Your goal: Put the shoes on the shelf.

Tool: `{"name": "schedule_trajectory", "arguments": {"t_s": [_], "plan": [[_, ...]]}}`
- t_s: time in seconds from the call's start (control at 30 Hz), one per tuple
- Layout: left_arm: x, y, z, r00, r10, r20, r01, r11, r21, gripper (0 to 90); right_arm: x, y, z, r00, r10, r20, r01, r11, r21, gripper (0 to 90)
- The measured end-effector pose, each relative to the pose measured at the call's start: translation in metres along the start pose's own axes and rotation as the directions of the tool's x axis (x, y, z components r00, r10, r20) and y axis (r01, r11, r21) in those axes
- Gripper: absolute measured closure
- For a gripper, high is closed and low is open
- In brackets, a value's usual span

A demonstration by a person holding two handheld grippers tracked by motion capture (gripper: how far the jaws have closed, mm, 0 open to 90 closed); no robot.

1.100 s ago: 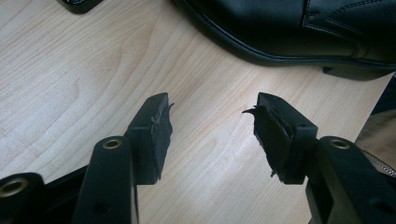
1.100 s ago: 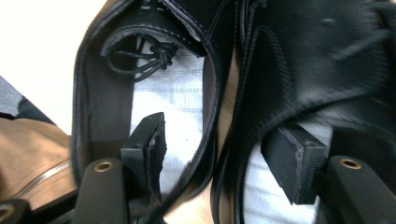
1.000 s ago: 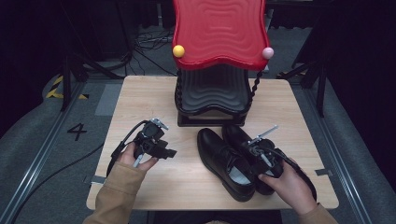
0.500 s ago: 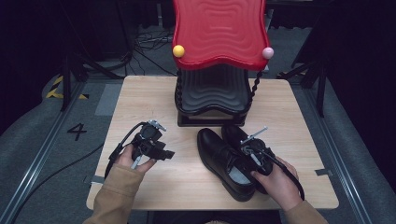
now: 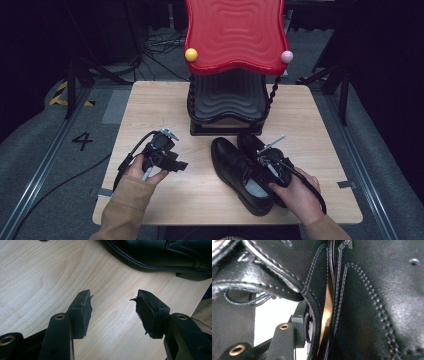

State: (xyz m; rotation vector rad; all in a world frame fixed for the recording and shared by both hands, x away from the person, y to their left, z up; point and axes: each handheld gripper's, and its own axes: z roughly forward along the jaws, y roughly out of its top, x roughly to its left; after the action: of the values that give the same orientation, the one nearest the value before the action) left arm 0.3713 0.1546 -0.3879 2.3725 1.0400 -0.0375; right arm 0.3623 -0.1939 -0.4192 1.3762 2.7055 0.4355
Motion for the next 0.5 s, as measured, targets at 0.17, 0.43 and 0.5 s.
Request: {"name": "schedule_trajectory", "arguments": {"t_s": [0.17, 0.43, 0.5], "plan": [[0.0006, 0.0003, -0.0001, 1.0, -0.006, 0.003, 0.006, 1.0, -0.001, 46.4, -0.002, -0.0001, -0.0003, 0.9999, 0.012, -0.013, -0.012, 1.0, 0.01, 58.9], [-0.0003, 0.0007, 0.0009, 1.0, -0.002, -0.001, 0.002, 1.0, -0.001, 46.3, -0.003, -0.0058, 0.0008, 0.9996, 0.007, -0.028, -0.007, 1.0, -0.017, 59.9], [-0.0003, 0.0009, 0.0014, 1.0, -0.006, 0.001, 0.006, 1.0, 0.001, 46.3, -0.0046, -0.0059, 0.0003, 0.9992, -0.009, -0.039, 0.008, 1.0, -0.018, 61.3]]}}
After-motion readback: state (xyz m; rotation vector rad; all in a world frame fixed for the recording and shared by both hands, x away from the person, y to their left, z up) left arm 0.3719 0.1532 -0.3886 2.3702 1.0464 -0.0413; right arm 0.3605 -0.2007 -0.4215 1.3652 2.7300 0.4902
